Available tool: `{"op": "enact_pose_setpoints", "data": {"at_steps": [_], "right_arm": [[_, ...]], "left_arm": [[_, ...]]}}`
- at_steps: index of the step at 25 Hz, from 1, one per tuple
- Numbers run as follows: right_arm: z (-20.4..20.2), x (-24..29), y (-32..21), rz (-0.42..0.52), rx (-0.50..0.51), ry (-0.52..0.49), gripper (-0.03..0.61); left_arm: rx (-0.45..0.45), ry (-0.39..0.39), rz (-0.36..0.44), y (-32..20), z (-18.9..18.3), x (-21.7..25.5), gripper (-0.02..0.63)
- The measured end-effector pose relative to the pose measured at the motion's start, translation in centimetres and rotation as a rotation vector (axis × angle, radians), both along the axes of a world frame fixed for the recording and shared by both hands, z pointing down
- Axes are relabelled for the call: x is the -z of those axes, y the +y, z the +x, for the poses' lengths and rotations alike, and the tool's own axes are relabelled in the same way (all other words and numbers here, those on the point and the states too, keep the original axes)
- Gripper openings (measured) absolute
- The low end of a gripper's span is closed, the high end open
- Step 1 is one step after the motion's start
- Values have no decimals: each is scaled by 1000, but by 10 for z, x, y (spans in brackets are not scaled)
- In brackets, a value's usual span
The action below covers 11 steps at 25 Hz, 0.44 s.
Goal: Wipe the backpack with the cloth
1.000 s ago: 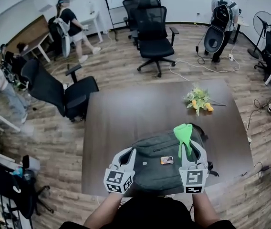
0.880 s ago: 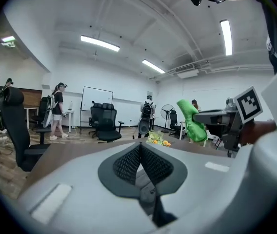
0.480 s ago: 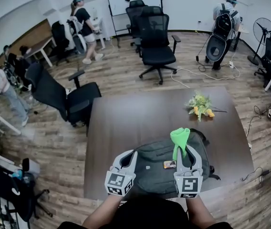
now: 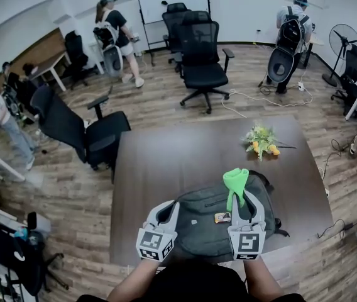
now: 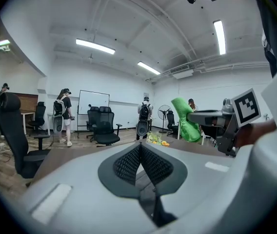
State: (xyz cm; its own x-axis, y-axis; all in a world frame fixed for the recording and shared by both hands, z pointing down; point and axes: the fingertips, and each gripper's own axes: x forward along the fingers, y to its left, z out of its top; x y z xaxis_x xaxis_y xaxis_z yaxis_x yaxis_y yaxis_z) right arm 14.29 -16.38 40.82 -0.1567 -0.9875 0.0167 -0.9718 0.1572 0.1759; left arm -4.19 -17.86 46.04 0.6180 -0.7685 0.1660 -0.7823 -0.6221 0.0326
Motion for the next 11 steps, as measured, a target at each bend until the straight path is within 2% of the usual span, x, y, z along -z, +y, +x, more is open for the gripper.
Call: {"op": "enact_pose_setpoints", "data": {"at_steps": [11], "right_arm": [[-4,0,3,3,22,6,67]], "left_arm": [[-18,-11,0,9,10,-3,18]]}}
